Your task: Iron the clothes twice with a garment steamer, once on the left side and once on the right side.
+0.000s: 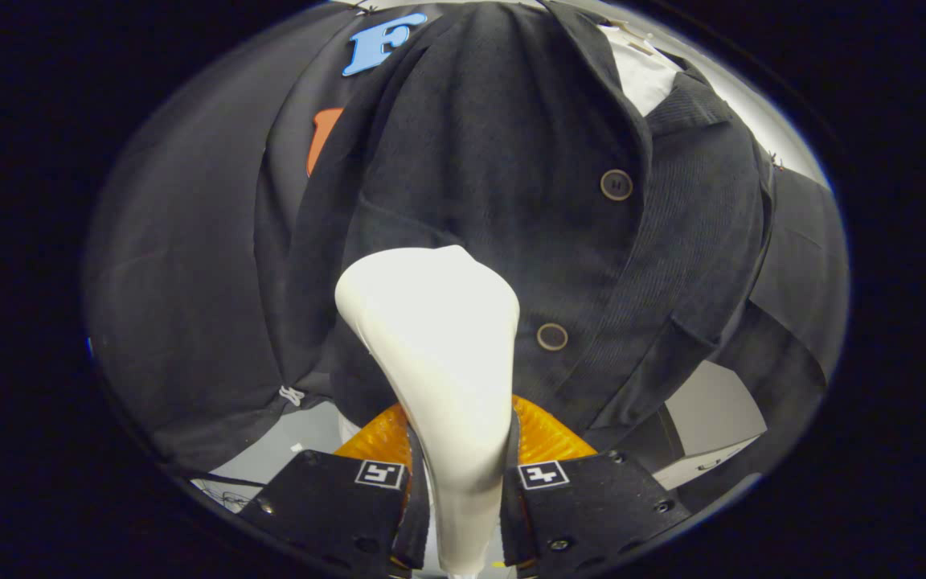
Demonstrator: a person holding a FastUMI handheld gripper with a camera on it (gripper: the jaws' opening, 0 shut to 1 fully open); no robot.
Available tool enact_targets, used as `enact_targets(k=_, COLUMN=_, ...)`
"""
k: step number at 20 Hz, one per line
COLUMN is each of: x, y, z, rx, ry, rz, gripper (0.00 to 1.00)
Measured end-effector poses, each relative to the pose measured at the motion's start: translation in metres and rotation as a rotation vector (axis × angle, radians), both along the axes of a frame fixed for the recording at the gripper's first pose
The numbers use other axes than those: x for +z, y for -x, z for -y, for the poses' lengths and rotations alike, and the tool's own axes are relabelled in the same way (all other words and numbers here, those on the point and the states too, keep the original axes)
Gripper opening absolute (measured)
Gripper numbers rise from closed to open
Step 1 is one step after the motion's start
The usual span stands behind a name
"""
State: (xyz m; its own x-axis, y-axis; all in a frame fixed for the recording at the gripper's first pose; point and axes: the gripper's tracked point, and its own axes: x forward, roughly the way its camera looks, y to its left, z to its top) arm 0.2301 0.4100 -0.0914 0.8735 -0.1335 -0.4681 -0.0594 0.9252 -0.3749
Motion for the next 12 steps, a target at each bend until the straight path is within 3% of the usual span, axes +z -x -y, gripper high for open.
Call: enact_targets(k=12, x=-0.095, y=0.014, z=0.008, rx=0.019, ry=0.019, rz=-0.154, gripper=0.38)
